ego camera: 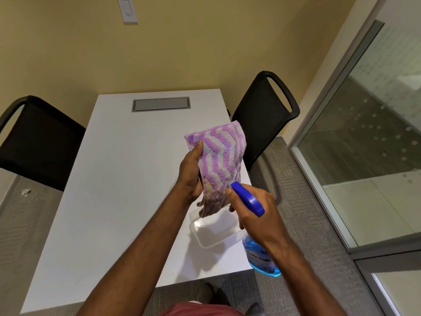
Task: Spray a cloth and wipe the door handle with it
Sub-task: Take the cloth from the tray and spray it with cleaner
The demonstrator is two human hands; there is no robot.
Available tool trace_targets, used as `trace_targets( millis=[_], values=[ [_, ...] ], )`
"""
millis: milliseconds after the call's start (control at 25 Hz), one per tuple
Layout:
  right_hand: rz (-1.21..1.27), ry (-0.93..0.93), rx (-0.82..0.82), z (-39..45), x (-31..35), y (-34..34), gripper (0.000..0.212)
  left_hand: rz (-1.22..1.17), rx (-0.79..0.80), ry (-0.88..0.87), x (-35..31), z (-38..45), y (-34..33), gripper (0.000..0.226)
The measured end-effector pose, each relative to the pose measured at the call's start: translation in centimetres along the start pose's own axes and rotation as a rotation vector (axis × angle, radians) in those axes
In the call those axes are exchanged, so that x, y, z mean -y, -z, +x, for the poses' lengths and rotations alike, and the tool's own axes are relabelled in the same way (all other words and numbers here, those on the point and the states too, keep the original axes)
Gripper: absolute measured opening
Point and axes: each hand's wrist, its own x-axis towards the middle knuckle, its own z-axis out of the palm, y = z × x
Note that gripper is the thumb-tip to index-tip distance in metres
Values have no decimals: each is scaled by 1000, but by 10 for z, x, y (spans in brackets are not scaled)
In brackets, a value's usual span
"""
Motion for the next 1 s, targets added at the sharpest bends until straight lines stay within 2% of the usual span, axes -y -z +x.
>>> trace_targets(
  millis=[200, 400, 600, 760, 1000],
  values=[
    [39, -4, -116, 8, 2, 13, 49, 24, -9, -10, 4, 1, 5, 30],
    [24, 88, -72, 11, 11, 5, 34, 108, 39, -11, 12, 3, 6, 28],
    [8, 18, 0, 13, 0, -4, 40, 104, 52, -7, 13, 8, 9, 31],
    [9, 2, 28, 17, -8, -2, 27, 22, -3, -27, 10, 15, 17, 36],
    [-9, 23, 101, 17, -9, -9, 40, -14, -61, -18, 9, 26, 27, 34]
  ],
)
